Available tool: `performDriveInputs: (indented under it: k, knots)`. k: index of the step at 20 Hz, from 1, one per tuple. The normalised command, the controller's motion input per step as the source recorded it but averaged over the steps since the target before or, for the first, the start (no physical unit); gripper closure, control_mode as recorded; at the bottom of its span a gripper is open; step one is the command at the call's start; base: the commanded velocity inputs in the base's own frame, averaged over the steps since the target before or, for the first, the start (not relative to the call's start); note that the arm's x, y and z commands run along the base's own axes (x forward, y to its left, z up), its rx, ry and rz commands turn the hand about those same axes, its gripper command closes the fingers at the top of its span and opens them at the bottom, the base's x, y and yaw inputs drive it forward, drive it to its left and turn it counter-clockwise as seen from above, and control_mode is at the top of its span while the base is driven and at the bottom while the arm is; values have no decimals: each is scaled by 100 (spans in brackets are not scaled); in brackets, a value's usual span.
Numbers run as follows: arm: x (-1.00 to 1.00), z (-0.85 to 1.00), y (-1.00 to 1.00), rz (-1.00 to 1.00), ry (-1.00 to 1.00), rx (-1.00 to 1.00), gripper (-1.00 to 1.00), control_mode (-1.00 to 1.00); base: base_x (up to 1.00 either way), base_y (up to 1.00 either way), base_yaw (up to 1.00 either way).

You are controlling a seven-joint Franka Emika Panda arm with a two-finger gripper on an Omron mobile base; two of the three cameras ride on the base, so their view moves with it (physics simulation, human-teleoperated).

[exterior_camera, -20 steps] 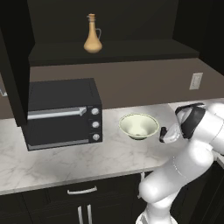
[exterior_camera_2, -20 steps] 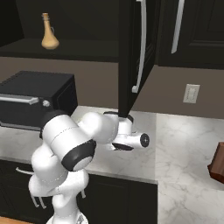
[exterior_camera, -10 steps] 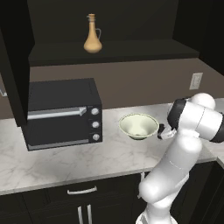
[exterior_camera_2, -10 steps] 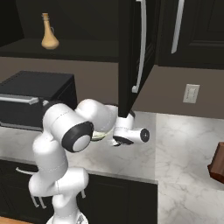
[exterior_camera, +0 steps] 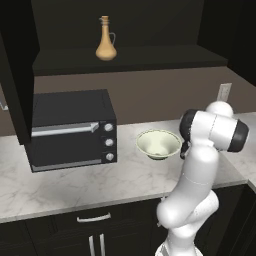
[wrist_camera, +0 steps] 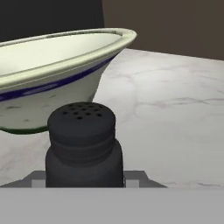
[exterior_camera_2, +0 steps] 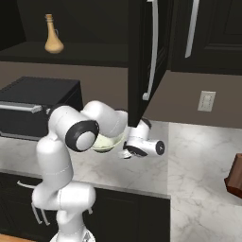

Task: Retrieve the bottle and the shaker from the cabinet and place them next to the mixing bowl on the counter. Then add garlic from the fridge to the mixing bowl.

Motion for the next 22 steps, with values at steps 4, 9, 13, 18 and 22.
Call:
performDriveInputs:
  k: [4,9,13,18,22]
  knots:
    - [0,0,0,0,0,0,100,-100,0,0,0]
    - [0,0,0,0,0,0,-100,-100,0,0,0]
    - [0,0,0,0,0,0,-100,-100,0,0,0]
    - [0,0,0,0,0,0,-100,-100,0,0,0]
    - [-10,0,0,0,0,0,-100,-100,0,0,0]
